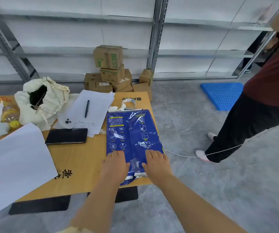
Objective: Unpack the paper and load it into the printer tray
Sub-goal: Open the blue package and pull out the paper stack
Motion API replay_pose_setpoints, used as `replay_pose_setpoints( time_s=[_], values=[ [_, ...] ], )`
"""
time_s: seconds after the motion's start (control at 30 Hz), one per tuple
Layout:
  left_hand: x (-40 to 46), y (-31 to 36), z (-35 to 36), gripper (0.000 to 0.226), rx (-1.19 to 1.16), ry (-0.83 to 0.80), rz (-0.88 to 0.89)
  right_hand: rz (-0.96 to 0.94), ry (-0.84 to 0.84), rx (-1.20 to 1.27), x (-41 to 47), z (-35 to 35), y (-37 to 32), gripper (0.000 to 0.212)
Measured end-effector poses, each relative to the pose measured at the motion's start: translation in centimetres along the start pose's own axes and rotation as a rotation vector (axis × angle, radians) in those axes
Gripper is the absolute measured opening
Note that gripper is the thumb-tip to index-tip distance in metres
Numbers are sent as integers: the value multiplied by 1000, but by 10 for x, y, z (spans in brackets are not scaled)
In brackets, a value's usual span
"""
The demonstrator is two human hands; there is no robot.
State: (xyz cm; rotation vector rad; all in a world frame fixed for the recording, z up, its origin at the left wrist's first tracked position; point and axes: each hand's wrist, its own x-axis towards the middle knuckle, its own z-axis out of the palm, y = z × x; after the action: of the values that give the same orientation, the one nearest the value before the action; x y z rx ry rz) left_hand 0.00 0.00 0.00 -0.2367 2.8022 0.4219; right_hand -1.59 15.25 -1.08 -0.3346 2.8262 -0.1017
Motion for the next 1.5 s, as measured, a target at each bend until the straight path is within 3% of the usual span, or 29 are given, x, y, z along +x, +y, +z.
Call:
replay_pose_setpoints(
  time_s=[0.17,0.33,0.53,0.87,1.03,1.17,1.33,1.5],
  values=[
    [14,-7,25,48,35,-74,65,-104,-7,-21,18,24,-10,46],
    [33,-12,36,43,100,-14,162,-132,49,40,42,27,-24,30],
    [34,-13,42,45,63,-9,152,-94,-16,107,48,25,-26,23],
    [35,-12,39,46,49,-18,151,-247,-38,-88,29,23,-22,25],
    [33,-9,38,46,45,-35,130,-358,-14,-177,-6,25,-15,34],
    [32,-4,36,52,67,-78,127,-372,16,-103,-25,41,-9,48],
    [31,2,36,45,-42,-142,113,-418,-57,-199,-36,60,-2,50],
    [33,14,37,31,-170,-68,211,-374,-190,-119,-42,57,-4,35]
  ],
)
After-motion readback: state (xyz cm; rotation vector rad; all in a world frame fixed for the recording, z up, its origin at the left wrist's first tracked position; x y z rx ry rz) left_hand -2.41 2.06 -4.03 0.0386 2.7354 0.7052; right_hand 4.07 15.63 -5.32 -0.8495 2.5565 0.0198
